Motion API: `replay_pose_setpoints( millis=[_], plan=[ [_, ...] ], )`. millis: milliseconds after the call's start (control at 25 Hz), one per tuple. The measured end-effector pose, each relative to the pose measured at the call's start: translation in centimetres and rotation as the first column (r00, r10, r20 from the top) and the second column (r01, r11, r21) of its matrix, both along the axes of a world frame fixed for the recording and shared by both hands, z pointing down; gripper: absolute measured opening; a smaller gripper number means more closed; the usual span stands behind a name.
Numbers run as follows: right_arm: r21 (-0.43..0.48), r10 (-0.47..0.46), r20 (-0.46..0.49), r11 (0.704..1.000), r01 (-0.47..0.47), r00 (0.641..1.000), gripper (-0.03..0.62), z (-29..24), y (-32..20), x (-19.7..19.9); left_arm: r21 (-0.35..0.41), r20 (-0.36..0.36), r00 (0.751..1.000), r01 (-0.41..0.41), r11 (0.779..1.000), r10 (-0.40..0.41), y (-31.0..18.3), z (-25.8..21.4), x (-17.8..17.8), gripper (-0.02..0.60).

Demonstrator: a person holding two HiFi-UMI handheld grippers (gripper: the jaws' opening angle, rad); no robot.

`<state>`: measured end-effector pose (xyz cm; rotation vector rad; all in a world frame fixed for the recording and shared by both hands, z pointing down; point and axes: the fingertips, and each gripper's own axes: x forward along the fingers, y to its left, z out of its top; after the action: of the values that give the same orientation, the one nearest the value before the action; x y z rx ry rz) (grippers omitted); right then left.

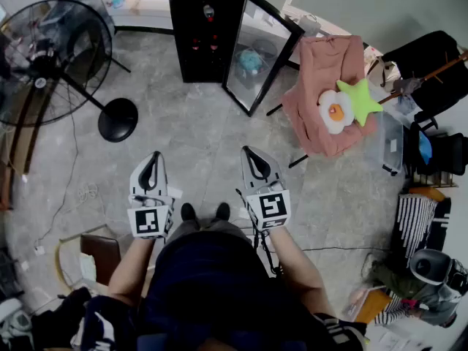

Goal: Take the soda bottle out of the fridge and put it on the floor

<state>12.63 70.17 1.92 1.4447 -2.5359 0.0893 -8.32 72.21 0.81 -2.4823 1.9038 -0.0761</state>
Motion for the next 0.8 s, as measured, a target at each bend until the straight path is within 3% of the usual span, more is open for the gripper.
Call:
replay_pose_setpoints(
  millis=[800],
  plan=[
    [0.014,-0.007,-0.01,1.0,0.007,1.0,0.017,0.2,-0.6,-0.2,-0.018,0.004,0.999,-0.039,0.999,0.039,-1.2,0.8,0.7,0.026]
  ],
)
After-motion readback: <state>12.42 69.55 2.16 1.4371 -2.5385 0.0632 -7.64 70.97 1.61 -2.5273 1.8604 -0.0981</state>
